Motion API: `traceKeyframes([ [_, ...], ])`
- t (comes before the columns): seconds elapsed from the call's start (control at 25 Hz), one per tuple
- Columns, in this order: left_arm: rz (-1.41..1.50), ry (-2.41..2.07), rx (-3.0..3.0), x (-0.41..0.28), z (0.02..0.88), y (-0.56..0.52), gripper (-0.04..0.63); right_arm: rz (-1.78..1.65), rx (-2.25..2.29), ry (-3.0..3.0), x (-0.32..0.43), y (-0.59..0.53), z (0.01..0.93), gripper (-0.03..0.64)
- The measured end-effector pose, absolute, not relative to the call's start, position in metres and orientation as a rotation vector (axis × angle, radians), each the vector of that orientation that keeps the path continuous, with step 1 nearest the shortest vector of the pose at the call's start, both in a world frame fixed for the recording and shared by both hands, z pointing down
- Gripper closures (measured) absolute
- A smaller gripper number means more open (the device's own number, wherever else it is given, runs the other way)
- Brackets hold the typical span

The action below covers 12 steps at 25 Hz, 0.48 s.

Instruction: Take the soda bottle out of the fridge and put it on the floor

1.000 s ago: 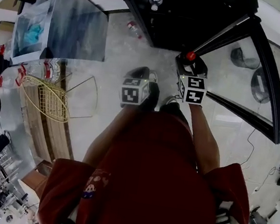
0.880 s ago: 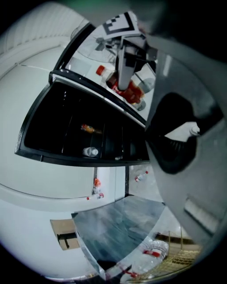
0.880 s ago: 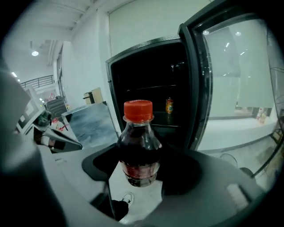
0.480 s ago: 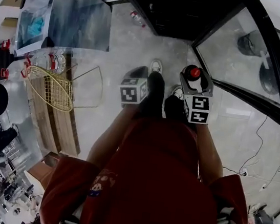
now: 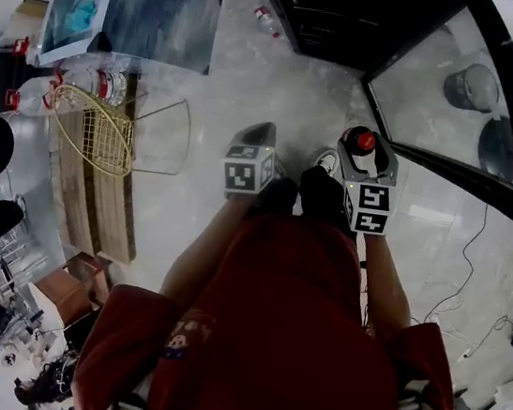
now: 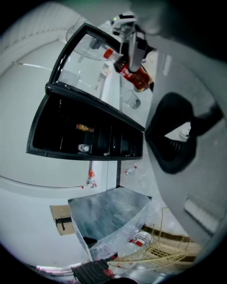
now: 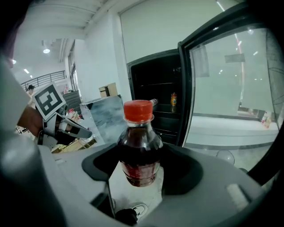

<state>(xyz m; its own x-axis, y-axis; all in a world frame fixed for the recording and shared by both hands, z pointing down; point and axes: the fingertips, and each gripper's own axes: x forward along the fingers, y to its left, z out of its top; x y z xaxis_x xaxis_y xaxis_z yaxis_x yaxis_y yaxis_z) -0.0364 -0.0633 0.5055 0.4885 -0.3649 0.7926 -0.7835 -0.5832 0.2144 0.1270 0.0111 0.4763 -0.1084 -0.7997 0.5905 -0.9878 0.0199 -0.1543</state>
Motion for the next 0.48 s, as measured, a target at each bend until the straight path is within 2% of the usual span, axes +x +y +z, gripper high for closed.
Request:
traceKeyframes([
  [0.48,0.850,-1.056,2.128,-0.125,0.500,-0.011,0.595,0.716,1.779,-2.019,0.053,0.048,0.447,0.319],
])
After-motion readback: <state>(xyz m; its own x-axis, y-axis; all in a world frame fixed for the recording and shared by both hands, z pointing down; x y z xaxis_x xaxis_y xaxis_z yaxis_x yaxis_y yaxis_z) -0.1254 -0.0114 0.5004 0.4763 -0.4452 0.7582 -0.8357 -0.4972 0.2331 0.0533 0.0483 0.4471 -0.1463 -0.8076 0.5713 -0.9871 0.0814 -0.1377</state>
